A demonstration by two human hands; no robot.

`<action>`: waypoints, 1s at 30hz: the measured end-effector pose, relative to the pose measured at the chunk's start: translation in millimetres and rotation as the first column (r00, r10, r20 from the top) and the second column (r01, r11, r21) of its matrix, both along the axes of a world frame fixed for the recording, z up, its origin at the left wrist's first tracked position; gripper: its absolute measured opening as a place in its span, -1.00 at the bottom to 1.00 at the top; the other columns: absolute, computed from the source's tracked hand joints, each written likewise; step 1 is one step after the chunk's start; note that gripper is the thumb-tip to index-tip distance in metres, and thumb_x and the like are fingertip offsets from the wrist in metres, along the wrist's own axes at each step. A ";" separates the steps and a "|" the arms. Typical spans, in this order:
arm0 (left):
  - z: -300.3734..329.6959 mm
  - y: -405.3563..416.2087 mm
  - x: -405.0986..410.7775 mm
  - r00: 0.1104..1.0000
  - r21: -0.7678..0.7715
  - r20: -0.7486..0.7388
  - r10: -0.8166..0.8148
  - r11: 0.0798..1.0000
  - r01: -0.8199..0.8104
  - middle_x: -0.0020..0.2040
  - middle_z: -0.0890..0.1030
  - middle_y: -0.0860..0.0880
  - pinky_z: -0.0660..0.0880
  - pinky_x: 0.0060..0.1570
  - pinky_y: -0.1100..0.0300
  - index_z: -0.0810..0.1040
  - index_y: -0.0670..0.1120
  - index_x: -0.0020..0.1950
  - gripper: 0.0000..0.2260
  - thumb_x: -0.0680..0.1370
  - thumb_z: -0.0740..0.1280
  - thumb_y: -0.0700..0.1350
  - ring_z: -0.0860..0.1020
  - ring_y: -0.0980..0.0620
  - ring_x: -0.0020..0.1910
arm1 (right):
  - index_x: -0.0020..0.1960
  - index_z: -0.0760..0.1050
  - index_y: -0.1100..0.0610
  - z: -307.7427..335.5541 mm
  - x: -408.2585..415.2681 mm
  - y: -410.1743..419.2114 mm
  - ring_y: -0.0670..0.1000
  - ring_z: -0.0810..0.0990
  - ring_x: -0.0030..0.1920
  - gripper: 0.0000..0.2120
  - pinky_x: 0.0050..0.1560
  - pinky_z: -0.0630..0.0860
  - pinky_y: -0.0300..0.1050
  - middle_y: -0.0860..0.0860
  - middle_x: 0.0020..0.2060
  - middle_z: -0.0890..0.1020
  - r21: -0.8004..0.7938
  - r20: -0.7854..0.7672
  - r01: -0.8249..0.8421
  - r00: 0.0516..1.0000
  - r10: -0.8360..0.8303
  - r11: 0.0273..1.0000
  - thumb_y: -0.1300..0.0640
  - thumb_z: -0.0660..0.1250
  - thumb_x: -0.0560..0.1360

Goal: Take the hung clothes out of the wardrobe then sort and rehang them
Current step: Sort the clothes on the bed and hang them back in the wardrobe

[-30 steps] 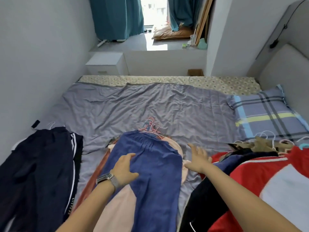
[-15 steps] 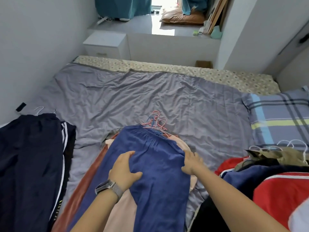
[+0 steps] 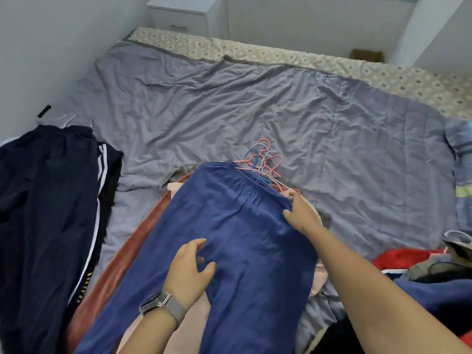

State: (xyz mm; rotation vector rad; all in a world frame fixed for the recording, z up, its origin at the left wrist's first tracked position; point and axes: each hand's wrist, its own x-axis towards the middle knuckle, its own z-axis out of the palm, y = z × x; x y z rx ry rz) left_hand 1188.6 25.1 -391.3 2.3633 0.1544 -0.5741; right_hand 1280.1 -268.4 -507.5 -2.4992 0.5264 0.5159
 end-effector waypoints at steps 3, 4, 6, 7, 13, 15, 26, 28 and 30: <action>-14.1 3.3 -8.2 0.998 -0.022 -0.057 0.022 0.999 -0.023 0.18 0.41 0.01 0.37 -0.13 0.55 0.39 -0.07 0.29 -0.63 0.50 0.32 -0.22 0.53 0.25 -0.07 | 0.28 0.31 0.07 -9.3 11.6 3.7 0.21 0.57 0.08 -0.50 -0.01 0.50 -0.04 0.12 0.11 0.58 0.065 -0.001 0.128 0.992 -0.129 0.990 0.08 0.29 0.35; -18.0 4.3 -11.3 0.997 -0.025 -0.067 0.030 0.999 -0.032 0.17 0.41 0.02 0.38 -0.11 0.53 0.40 -0.05 0.28 -0.63 0.50 0.32 -0.23 0.51 0.28 -0.06 | 0.29 0.34 0.13 -13.0 14.0 5.1 0.21 0.57 0.09 -0.51 -0.04 0.46 -0.08 0.15 0.11 0.58 0.047 -0.021 0.136 0.991 -0.135 0.990 0.09 0.31 0.39; -23.7 6.3 -15.2 0.996 -0.033 -0.081 0.049 0.998 -0.051 0.16 0.43 0.01 0.46 -0.01 0.39 0.40 -0.03 0.27 -0.63 0.48 0.32 -0.24 0.57 0.18 -0.13 | 0.27 0.41 0.19 -23.6 16.3 11.7 0.20 0.56 0.10 -0.57 -0.01 0.43 -0.08 0.17 0.09 0.59 0.026 -0.052 0.068 0.996 -0.067 0.997 0.04 0.33 0.46; -26.2 7.2 -17.1 0.995 -0.037 -0.088 0.053 0.998 -0.056 0.16 0.44 0.00 0.49 0.02 0.30 0.41 -0.02 0.26 -0.62 0.47 0.32 -0.25 0.59 0.14 -0.17 | 0.27 0.41 0.23 -26.6 14.1 19.9 0.21 0.54 0.12 -0.59 0.03 0.42 -0.06 0.20 0.11 0.58 0.065 -0.059 0.054 0.997 -0.050 0.996 0.04 0.31 0.50; -23.6 9.4 -25.4 0.997 -0.081 -0.053 0.050 0.995 -0.054 0.17 0.45 0.05 0.50 -0.02 0.31 0.37 0.13 0.16 -0.59 0.44 0.38 -0.25 0.57 0.15 -0.08 | -0.07 0.40 0.15 -1.5 -24.6 85.5 0.08 0.49 -0.10 -0.88 -0.12 0.28 -0.17 0.14 -0.13 0.57 0.474 0.156 0.151 0.955 -0.252 0.867 0.10 0.25 0.58; -14.5 14.5 -25.3 0.996 -0.116 0.036 0.077 0.991 -0.072 0.17 0.44 0.12 0.48 -0.07 0.39 0.37 0.19 0.15 -0.54 0.42 0.43 -0.24 0.55 0.20 -0.04 | -0.04 0.43 0.12 24.4 -48.9 98.7 -0.02 0.49 -0.07 -0.94 -0.11 0.28 -0.28 0.01 -0.12 0.56 0.544 0.179 0.061 0.966 -0.187 0.837 0.13 0.24 0.59; 74.6 92.3 -27.1 0.942 -0.081 0.333 0.052 0.996 -0.027 0.39 0.28 0.09 0.23 0.32 0.21 0.28 0.01 0.40 -0.24 0.24 0.31 0.22 0.25 0.17 0.36 | -0.31 0.34 0.03 187.7 -158.6 118.2 -0.09 0.35 -0.43 -0.68 -0.37 0.29 -0.17 -0.03 -0.47 0.42 0.258 0.282 -0.386 0.907 0.313 0.886 -0.19 0.28 0.42; 89.0 113.3 -37.7 0.947 0.074 0.308 -0.095 0.994 0.076 0.38 0.30 0.11 0.21 0.35 0.15 0.34 0.01 0.40 -0.24 0.25 0.19 0.29 0.25 0.14 0.35 | -0.35 0.38 -0.10 224.0 -173.8 129.6 -0.11 0.40 -0.42 -0.73 -0.37 0.29 -0.22 -0.14 -0.49 0.46 0.239 0.294 -0.434 0.885 0.361 0.869 -0.19 0.30 0.43; 108.4 133.8 -55.4 0.938 0.199 0.284 -0.201 0.969 0.148 0.20 0.49 0.20 0.34 0.15 0.04 0.45 0.20 0.22 -0.44 0.28 0.10 0.35 0.40 0.15 0.25 | -0.39 0.41 -0.17 257.2 -191.7 142.6 -0.14 0.43 -0.42 -0.74 -0.36 0.32 -0.26 -0.18 -0.51 0.47 0.257 0.321 -0.438 0.880 0.351 0.862 -0.15 0.34 0.45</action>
